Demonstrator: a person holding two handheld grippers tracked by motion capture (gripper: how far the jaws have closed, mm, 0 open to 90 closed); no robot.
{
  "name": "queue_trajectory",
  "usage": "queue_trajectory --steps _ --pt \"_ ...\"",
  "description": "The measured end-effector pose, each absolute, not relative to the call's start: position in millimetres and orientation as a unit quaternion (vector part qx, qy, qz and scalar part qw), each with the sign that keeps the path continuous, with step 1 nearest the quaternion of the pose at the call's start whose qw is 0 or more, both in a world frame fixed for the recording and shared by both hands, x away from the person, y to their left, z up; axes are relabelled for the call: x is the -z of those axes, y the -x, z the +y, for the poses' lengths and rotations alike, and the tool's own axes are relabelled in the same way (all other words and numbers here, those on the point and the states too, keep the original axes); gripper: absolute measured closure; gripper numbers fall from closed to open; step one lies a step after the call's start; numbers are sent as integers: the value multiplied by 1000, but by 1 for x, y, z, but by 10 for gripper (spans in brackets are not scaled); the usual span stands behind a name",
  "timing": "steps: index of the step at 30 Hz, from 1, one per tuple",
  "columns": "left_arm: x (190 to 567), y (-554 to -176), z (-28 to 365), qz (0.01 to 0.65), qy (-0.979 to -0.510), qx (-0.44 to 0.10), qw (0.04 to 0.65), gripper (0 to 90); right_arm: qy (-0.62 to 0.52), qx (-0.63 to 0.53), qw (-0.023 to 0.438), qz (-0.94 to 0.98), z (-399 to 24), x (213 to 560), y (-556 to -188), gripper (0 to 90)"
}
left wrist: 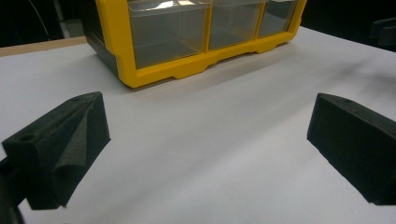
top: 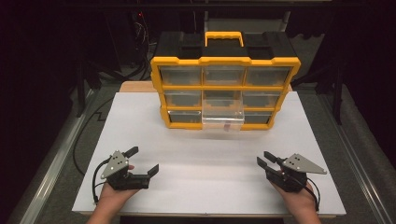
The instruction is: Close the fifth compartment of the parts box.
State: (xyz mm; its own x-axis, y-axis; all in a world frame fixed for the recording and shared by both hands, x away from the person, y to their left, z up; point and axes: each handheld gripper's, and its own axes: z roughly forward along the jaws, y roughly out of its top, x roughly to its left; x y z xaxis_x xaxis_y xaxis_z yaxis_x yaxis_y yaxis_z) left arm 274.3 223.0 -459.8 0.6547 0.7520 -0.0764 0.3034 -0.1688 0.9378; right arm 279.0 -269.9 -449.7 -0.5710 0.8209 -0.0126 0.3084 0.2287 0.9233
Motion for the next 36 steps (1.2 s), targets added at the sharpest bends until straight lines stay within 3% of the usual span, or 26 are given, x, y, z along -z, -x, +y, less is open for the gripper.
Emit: queue_trajectory --steps 11,22,36 --pt "461 -274 223 358 -737 -207 534 4 -384 -489 263 738 -270 448 -279 900" --pt "461 -275 222 357 -737 -207 535 4 -380 -488 270 738 -264 446 -280 900" --pt "461 -275 223 353 -736 -208 540 4 -339 -484 260 763 -222 448 -290 900"
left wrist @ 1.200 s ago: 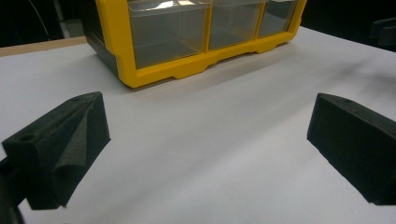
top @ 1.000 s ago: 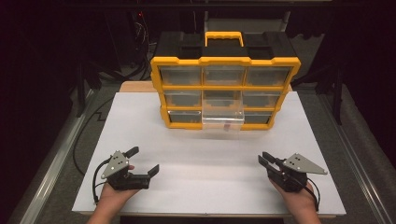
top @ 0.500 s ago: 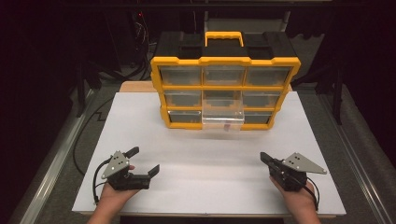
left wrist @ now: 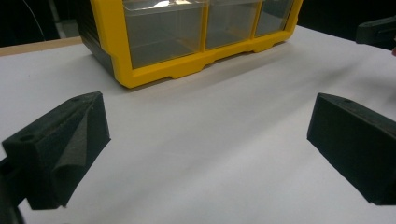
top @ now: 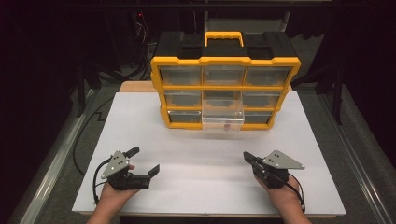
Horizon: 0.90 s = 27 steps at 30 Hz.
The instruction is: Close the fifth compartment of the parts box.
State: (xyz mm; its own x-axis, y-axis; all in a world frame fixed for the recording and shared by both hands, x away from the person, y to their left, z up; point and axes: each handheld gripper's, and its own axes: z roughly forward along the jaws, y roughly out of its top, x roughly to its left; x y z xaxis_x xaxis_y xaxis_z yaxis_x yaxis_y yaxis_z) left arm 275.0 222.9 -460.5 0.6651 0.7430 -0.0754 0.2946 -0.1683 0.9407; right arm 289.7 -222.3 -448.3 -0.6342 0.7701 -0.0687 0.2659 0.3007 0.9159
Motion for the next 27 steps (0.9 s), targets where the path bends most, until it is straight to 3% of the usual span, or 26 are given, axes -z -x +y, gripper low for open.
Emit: queue_trajectory --steps 14,27 --pt "460 -274 225 350 -735 -208 542 4 -325 -513 241 757 -179 438 -306 900" --pt "459 -274 226 349 -734 -209 544 4 -322 -519 262 747 -163 419 -323 900"
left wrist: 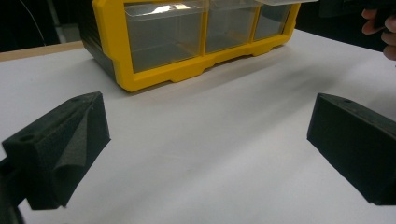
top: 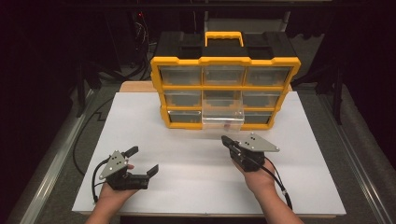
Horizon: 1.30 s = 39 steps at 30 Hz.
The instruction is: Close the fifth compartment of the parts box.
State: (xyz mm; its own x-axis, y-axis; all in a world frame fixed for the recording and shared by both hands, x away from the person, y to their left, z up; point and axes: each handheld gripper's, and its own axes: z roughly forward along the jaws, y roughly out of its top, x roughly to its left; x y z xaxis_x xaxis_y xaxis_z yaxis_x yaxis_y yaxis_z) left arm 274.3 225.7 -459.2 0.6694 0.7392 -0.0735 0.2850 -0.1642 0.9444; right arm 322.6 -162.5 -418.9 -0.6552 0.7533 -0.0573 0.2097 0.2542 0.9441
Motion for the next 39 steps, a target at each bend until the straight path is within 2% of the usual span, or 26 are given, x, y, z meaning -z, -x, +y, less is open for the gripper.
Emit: queue_trajectory --steps 22,39 --pt "458 -273 227 347 -733 -210 546 4 -310 -530 294 733 -156 380 -330 900" --pt "457 -273 228 348 -731 -209 549 4 -311 -525 302 732 -151 377 -337 900"
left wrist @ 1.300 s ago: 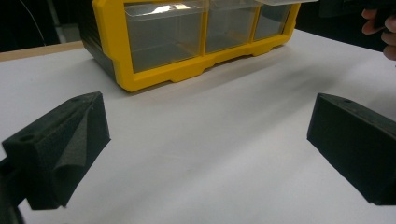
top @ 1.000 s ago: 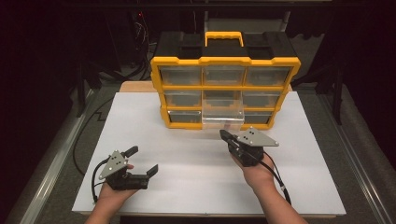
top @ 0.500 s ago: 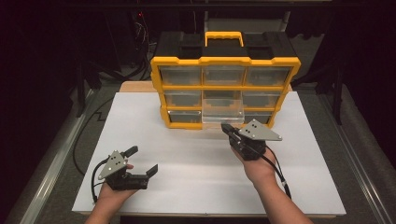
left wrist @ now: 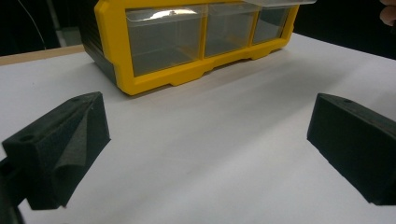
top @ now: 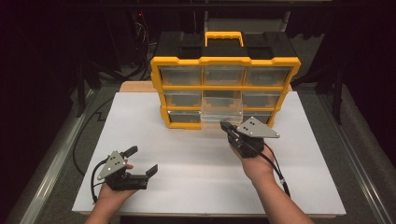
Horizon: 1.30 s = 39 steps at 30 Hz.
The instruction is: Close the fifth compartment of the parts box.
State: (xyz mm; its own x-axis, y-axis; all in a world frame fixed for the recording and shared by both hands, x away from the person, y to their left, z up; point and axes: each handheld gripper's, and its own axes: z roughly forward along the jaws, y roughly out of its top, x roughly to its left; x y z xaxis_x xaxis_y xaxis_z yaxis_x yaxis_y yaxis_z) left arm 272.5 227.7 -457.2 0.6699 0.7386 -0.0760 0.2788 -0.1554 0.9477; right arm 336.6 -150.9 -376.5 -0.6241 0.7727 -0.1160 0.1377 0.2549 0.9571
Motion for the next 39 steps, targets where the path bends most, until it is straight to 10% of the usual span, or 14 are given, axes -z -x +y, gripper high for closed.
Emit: queue_trajectory --steps 39 --pt "455 -271 230 347 -726 -208 555 4 -335 -496 328 731 -145 369 -375 900"
